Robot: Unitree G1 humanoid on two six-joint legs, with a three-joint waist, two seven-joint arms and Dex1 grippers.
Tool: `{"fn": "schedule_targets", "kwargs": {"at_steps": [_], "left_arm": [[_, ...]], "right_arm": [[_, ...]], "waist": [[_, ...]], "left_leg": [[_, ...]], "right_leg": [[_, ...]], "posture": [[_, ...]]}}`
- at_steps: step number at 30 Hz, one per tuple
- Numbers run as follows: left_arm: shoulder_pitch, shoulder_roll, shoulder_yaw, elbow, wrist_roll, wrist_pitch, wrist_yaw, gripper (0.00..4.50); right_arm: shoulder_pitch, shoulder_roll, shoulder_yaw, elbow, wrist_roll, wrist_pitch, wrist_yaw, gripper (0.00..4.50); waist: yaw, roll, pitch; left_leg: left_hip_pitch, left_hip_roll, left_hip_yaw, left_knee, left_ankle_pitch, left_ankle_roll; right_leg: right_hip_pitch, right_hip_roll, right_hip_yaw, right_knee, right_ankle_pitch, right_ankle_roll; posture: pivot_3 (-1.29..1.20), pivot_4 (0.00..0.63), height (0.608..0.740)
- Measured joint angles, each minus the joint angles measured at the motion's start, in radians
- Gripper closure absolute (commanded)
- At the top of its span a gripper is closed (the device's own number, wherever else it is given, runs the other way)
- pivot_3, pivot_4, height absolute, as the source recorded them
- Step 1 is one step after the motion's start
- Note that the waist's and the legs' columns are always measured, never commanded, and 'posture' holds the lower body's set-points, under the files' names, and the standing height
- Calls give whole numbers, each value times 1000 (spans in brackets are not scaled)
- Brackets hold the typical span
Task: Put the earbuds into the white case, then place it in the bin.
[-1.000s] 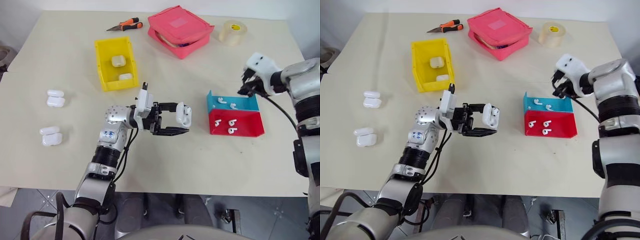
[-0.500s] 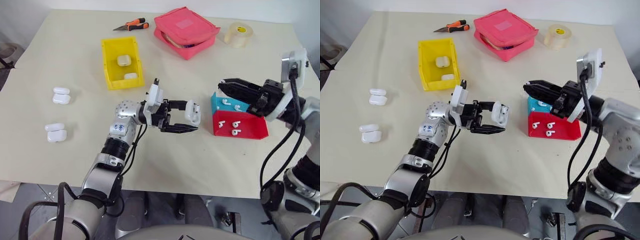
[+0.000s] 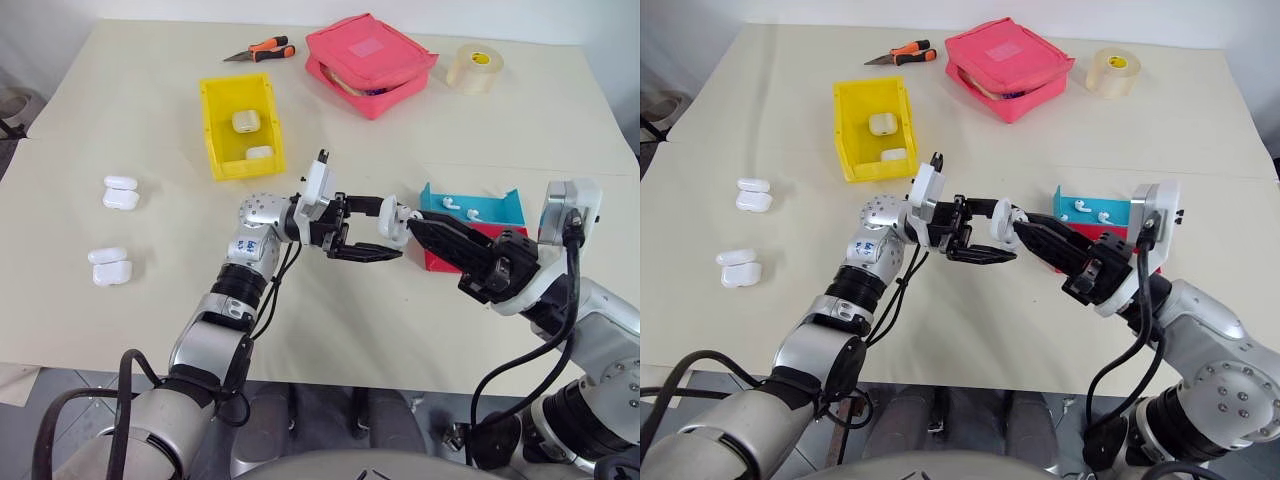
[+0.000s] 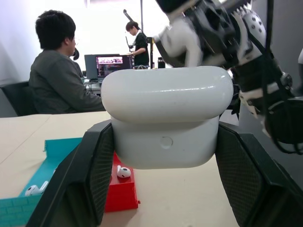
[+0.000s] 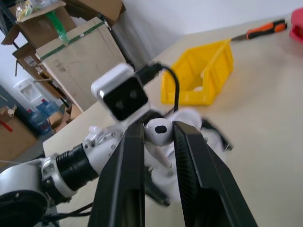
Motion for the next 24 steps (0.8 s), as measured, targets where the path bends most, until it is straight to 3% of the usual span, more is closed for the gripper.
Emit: {"fn": "schedule_targets", "kwargs": {"at_steps": [12, 24], "left_arm": [[6, 1, -1, -26, -1, 14, -13, 1702], [44, 3, -14, -76, 0, 60, -18, 1702]], "right_arm": [[139, -111, 216, 41, 30, -282, -94, 3963], [269, -251, 364, 56, -42, -559, -33, 3963]], "waist": [[1, 0, 0], [2, 0, 0]], "left_leg": [[0, 0, 1, 0, 0, 0], [0, 0, 1, 0, 0, 1]], "right_leg": [[0, 0, 1, 0, 0, 0], [0, 0, 1, -1, 0, 0]], "posture": [[0, 150, 740], [0, 150, 740]]}}
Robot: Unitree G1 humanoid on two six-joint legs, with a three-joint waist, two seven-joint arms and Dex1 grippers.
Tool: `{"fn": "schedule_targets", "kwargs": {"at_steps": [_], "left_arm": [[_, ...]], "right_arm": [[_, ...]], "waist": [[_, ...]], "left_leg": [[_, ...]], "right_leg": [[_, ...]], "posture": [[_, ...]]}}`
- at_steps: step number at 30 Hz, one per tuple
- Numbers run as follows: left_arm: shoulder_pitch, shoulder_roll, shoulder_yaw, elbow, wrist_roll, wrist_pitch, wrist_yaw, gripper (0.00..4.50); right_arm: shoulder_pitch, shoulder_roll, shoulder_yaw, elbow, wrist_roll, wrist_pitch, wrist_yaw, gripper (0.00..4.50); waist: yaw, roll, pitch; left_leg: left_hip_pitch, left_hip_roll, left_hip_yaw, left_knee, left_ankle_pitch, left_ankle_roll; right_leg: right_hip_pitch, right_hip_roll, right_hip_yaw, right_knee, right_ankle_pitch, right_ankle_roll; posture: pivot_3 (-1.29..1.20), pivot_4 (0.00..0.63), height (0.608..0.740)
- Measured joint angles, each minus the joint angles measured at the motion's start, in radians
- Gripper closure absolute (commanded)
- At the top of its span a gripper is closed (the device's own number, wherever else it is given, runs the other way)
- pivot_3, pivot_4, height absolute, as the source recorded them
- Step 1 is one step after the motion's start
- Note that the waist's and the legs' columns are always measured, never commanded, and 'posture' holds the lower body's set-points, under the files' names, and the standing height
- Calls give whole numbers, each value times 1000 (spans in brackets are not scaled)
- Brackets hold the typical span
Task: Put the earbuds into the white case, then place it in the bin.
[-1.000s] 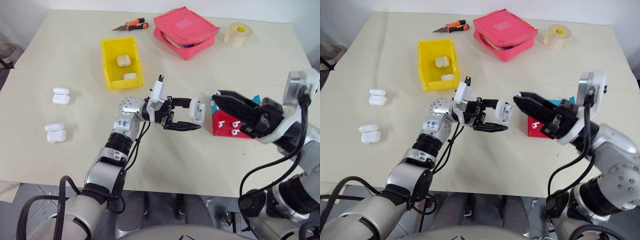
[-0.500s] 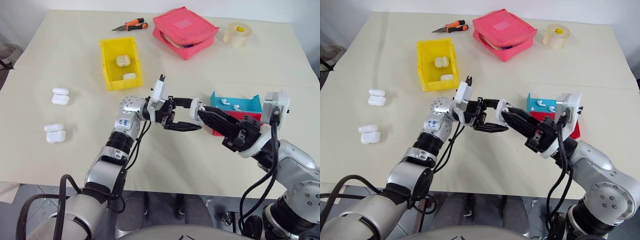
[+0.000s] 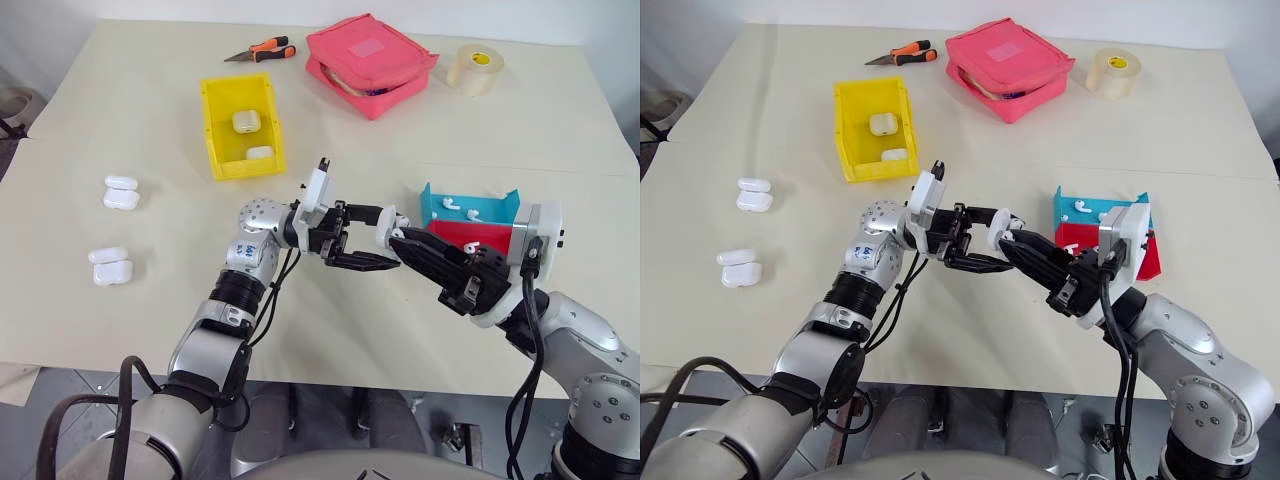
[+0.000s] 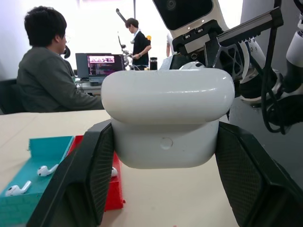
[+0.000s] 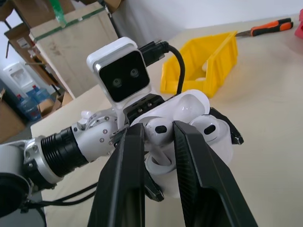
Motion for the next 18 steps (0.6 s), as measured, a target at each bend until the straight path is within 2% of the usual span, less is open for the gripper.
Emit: {"fn": "schedule_targets", "kwargs": {"at_steps": [9, 18], "left_arm": [[0, 1, -8, -4, 5, 2, 3, 1702], [0, 1, -9, -4, 24, 2, 6, 1702]], "right_arm": [[24, -114, 60, 27, -45, -122, 47, 3963], [27, -168, 85, 67, -48, -171, 79, 3963]], "waist": [[0, 0, 0], [1, 0, 0]], "left_leg": [[0, 0, 0, 0, 0, 0], [0, 0, 0, 0, 0, 0]], "right_leg": [[0, 0, 0, 0, 0, 0], [0, 0, -1, 0, 0, 0]], "posture": [[0, 150, 740], [0, 150, 740]]}}
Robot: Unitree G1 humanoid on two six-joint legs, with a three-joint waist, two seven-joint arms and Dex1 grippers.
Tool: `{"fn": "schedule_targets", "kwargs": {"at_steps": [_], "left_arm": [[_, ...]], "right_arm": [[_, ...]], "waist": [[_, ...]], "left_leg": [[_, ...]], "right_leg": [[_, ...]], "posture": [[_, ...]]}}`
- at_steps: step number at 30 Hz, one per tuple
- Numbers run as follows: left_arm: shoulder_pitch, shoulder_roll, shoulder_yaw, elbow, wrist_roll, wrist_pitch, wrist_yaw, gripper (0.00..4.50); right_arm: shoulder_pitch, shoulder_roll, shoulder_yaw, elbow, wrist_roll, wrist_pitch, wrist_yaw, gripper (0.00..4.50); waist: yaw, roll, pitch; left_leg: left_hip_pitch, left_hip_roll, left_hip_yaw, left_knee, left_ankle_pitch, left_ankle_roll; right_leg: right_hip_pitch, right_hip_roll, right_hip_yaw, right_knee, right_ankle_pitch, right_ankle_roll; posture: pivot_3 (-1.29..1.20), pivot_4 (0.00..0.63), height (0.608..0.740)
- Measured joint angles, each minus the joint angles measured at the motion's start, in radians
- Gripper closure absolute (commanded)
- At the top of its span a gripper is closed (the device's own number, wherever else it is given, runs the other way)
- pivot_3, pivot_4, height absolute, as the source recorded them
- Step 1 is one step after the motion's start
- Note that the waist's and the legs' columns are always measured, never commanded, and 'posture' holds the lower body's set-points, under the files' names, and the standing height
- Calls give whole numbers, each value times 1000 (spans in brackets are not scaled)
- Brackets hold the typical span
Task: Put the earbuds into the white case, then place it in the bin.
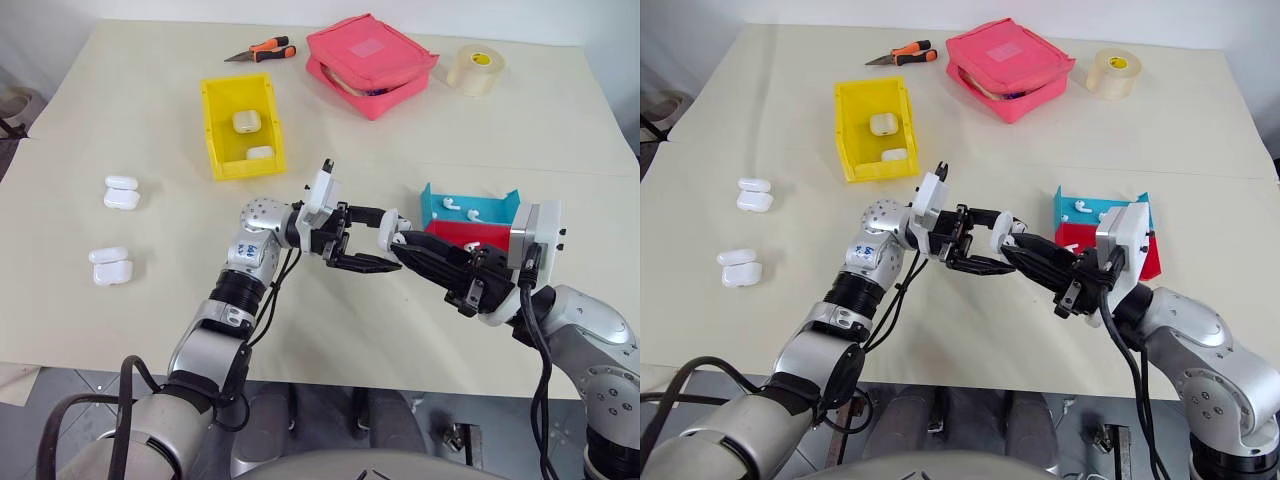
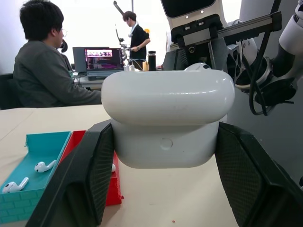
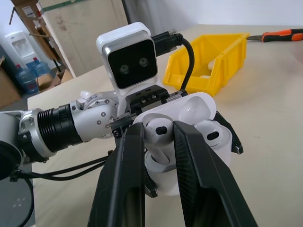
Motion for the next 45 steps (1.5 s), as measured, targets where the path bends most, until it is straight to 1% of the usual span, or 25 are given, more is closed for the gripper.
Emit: {"fn": "schedule_targets", "kwargs": {"at_steps": [7, 10, 13, 17, 31, 36, 45], "left_arm": [[0, -3, 0, 0, 15, -14, 26, 1702], [0, -7, 1, 0, 16, -16, 57, 1702], [0, -8, 1, -6, 16, -17, 87, 1702], [2, -7, 1, -19, 16, -17, 100, 1702], [6, 7, 1, -8, 27, -18, 100, 1702], [6, 7, 1, -8, 30, -18, 96, 1702], [6, 9, 1, -13, 30, -18, 77, 1702]], "right_arm": [[7, -2, 1, 7, 12, -8, -24, 3963], [30, 35, 1, -11, 6, -31, -77, 3963], [67, 103, 20, -34, -27, -80, -133, 3963], [95, 128, 47, -61, -59, -115, -175, 3963], [89, 122, 118, -64, -155, -137, -200, 3963], [89, 122, 115, -60, -142, -132, -201, 3963], [82, 100, 73, -43, -31, -88, -202, 3963]], "waist": [[1, 0, 0], [1, 0, 0], [0, 0, 0], [0, 0, 0], [1, 0, 0], [0, 0, 0], [1, 0, 0]], "left_leg": [[0, 1, 0, 0, 0, 0], [0, 1, 0, 0, 0, 0], [0, 0, 0, 0, 0, 0], [0, 0, 0, 0, 0, 0], [0, 0, 0, 0, 0, 0], [0, 0, 0, 0, 0, 0], [0, 0, 0, 0, 0, 0]], "right_leg": [[0, 0, 0, 0, 0, 0], [0, 0, 0, 0, 0, 0], [0, 0, 0, 0, 0, 0], [0, 0, 0, 0, 0, 0], [0, 0, 0, 0, 0, 0], [0, 0, 0, 0, 0, 0], [0, 0, 0, 0, 0, 0]], "posture": [[0, 150, 740], [0, 150, 740], [0, 150, 740], [0, 150, 740], [0, 150, 740], [0, 150, 740], [0, 150, 740]]}}
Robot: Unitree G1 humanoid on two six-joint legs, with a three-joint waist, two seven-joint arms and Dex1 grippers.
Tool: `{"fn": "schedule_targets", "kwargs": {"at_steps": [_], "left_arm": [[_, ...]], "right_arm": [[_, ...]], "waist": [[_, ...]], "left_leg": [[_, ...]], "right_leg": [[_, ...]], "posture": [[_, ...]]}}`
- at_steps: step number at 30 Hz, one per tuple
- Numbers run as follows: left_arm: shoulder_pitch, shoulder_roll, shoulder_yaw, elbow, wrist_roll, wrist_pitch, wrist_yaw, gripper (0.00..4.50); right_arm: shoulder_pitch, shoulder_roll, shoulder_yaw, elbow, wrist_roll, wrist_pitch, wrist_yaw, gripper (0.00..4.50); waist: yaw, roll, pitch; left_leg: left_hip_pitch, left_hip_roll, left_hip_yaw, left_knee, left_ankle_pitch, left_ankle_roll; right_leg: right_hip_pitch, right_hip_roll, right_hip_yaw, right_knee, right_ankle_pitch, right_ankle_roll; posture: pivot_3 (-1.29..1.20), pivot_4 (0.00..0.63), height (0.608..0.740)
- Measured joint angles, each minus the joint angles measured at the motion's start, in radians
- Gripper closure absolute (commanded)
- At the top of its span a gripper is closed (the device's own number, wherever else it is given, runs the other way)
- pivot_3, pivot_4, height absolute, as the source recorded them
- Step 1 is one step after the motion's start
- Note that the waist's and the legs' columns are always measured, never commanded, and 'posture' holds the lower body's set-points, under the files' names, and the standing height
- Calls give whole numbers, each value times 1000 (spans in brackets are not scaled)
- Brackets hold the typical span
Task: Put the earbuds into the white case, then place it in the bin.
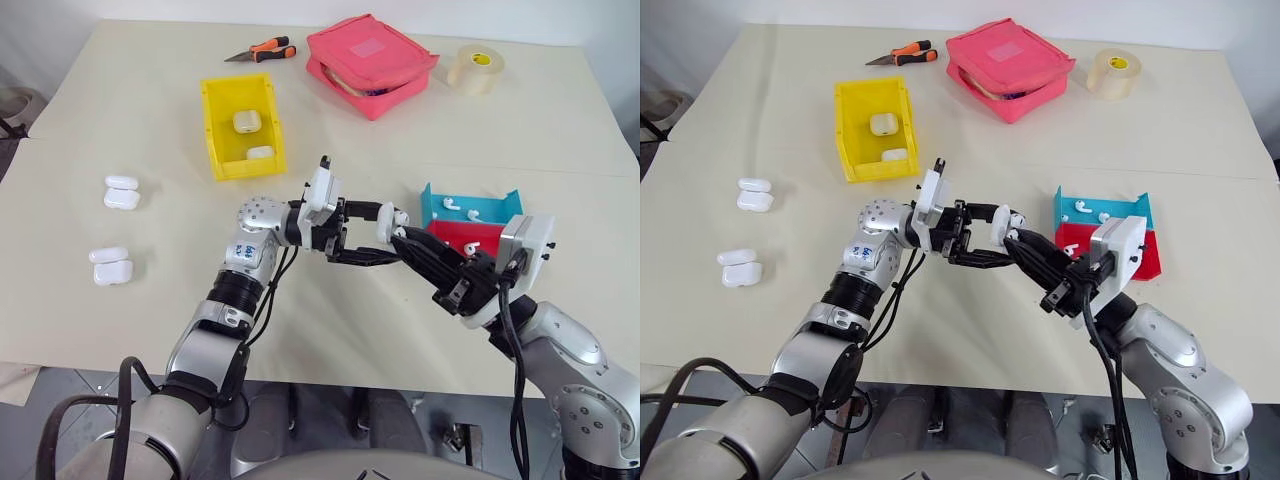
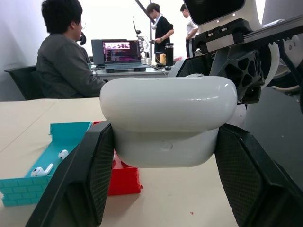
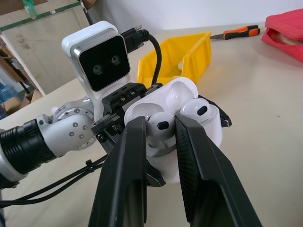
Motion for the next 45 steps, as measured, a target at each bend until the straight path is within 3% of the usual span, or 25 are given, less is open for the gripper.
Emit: {"fn": "schedule_targets", "kwargs": {"at_steps": [14, 32, 36, 45], "left_arm": [[-17, 6, 0, 2, 0, -3, -17, 1702], [-30, 6, 2, 6, 0, -9, -25, 1702], [-30, 10, 8, 8, -4, -8, -37, 1702], [-30, 7, 11, 8, -4, 1, -41, 1702]], "right_arm": [[-15, -74, -19, 2, 48, 9, 9, 3963], [-22, -92, -19, 7, 49, -7, 23, 3963], [-33, -98, -27, 30, 46, -6, 23, 2656], [-42, -113, -29, 36, 52, -5, 24, 2656]], "waist": [[0, 0, 0], [0, 0, 0], [0, 0, 0], [0, 0, 0]], "left_leg": [[0, 0, 0, 0, 0, 0], [0, 0, 0, 0, 0, 0], [0, 0, 0, 0, 0, 0], [0, 0, 0, 0, 0, 0]], "right_leg": [[0, 0, 0, 0, 0, 0], [0, 0, 0, 0, 0, 0], [0, 0, 0, 0, 0, 0], [0, 0, 0, 0, 0, 0]], "posture": [[0, 150, 740], [0, 150, 740], [0, 150, 740], [0, 150, 740]]}}
